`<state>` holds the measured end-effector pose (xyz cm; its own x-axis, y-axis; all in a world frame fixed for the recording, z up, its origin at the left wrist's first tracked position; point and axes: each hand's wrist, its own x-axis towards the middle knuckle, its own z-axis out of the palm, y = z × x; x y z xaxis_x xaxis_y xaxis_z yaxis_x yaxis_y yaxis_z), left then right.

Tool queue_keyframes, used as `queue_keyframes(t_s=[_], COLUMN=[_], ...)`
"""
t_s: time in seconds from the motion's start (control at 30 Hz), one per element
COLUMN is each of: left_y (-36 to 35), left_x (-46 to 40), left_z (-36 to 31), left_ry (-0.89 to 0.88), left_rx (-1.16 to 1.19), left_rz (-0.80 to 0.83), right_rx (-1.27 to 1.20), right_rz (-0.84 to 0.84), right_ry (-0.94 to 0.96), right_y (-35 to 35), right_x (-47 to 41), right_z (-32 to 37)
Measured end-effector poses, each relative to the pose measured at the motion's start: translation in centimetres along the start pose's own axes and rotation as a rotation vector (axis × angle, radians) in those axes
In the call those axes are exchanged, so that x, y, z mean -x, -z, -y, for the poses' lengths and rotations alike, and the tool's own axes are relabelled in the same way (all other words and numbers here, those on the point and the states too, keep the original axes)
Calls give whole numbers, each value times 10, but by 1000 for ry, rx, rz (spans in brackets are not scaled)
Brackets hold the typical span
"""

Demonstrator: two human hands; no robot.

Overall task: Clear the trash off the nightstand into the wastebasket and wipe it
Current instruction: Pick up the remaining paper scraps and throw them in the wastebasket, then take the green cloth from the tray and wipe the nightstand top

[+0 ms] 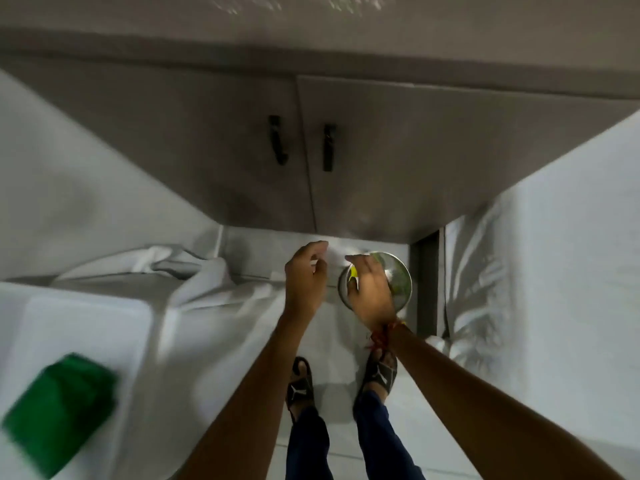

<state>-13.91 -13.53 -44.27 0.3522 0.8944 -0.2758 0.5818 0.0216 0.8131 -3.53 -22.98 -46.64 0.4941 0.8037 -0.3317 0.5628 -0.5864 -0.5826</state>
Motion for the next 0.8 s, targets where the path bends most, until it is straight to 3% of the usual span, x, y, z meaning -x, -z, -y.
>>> queue_keyframes(t_s=[0.1,0.23,0.37,0.47,0.6,0.63,0.8], left_y=[78,198,281,314,320,316,307], left_x=[18,60,123,169,201,204,200], left_z=[-45,-64,-35,5,56,66,80], left_ry=[-108,-119,93,242,388,394,336], left_rx=[-52,-250,-427,-477,-631,-674,-733], left_rz=[-181,-474,-626,-520,-30,13,-145], right_rx=[74,150,261,399,538,554,511], right_rz=[-33,17,136,247,377,388,382], right_ry=[262,605,907,1067,1092,1081,1101], right_y=[25,33,16,-3,-24,-28,-19], right_x=[5,24,58,85,112,115,113], right_z=[86,203,286,322,334,330,308])
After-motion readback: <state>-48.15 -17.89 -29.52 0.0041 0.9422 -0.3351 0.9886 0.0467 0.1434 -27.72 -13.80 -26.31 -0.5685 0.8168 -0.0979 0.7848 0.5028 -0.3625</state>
